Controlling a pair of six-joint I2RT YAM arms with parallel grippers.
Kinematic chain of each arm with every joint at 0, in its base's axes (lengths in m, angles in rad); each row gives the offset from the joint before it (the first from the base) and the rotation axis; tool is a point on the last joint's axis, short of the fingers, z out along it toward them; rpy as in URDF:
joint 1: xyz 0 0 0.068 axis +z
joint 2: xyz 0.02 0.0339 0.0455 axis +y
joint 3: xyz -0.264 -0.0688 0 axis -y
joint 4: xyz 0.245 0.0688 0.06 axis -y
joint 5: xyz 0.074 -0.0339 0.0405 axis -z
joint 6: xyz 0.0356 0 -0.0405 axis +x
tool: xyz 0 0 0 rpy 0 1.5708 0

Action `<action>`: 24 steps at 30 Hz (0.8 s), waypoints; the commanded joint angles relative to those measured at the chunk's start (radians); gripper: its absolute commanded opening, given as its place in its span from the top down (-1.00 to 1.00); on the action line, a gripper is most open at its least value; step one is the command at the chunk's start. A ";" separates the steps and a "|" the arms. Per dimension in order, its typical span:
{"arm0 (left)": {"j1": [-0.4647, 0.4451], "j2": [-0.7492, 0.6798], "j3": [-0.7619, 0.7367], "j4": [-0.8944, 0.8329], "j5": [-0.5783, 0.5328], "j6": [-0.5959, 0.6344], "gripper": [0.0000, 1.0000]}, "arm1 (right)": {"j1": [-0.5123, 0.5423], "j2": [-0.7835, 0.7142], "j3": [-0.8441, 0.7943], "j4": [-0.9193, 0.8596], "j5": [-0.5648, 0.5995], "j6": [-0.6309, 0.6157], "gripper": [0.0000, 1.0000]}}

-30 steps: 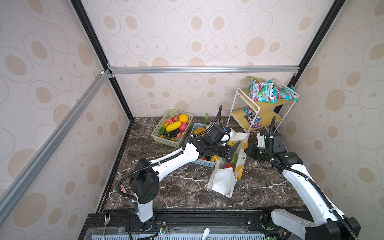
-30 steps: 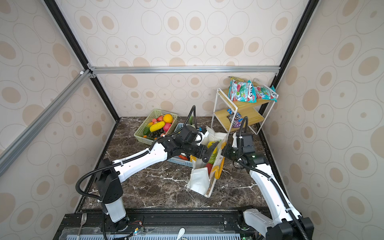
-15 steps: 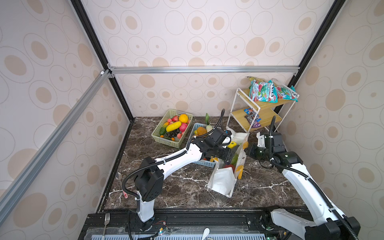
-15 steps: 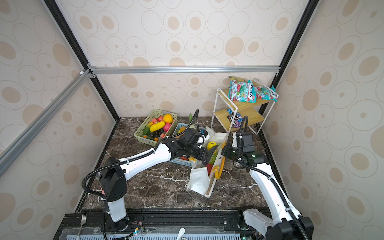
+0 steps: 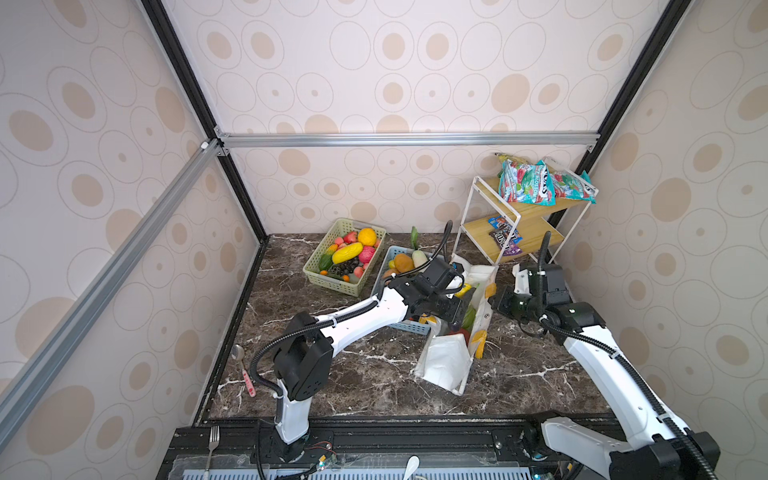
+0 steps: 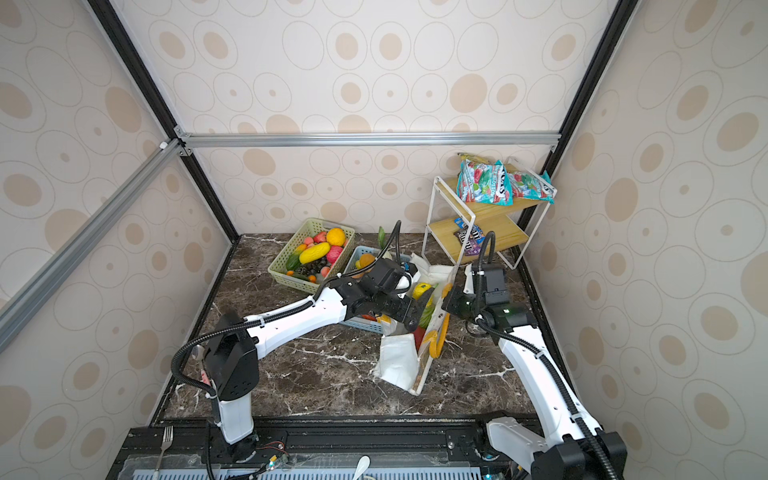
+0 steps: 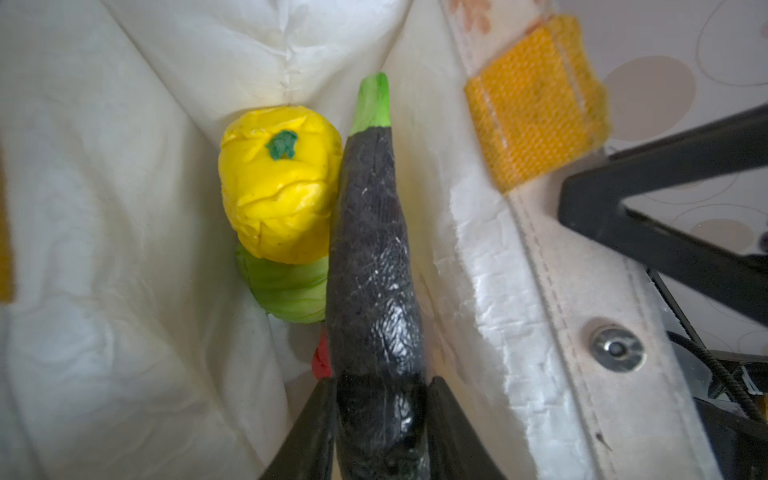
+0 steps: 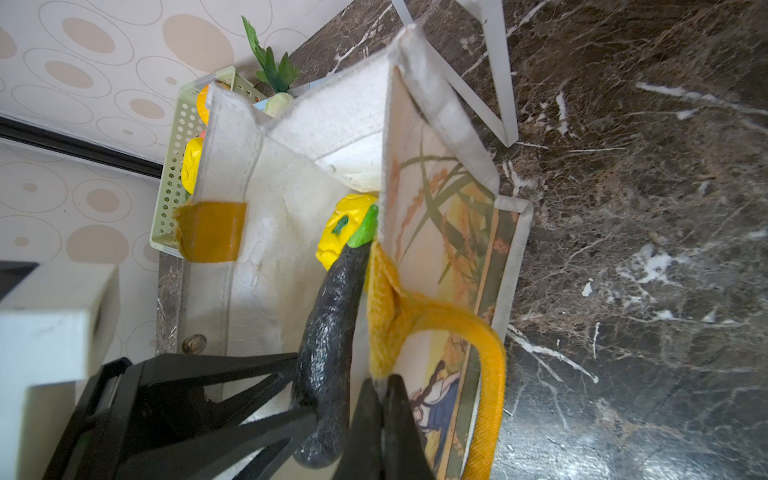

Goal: Place the food into the grocery bag and tie it
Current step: 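Lower the eggplant into the bag and open the left gripper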

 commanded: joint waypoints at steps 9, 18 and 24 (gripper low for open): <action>-0.011 0.015 0.046 -0.027 -0.023 0.018 -0.05 | 0.011 0.002 0.013 -0.013 0.001 -0.015 1.00; -0.011 -0.012 0.110 -0.043 -0.061 -0.007 -0.14 | 0.011 0.004 0.010 -0.014 -0.001 -0.023 1.00; -0.010 -0.047 0.133 -0.025 -0.124 -0.023 -0.20 | 0.011 -0.014 -0.003 -0.025 0.017 -0.031 1.00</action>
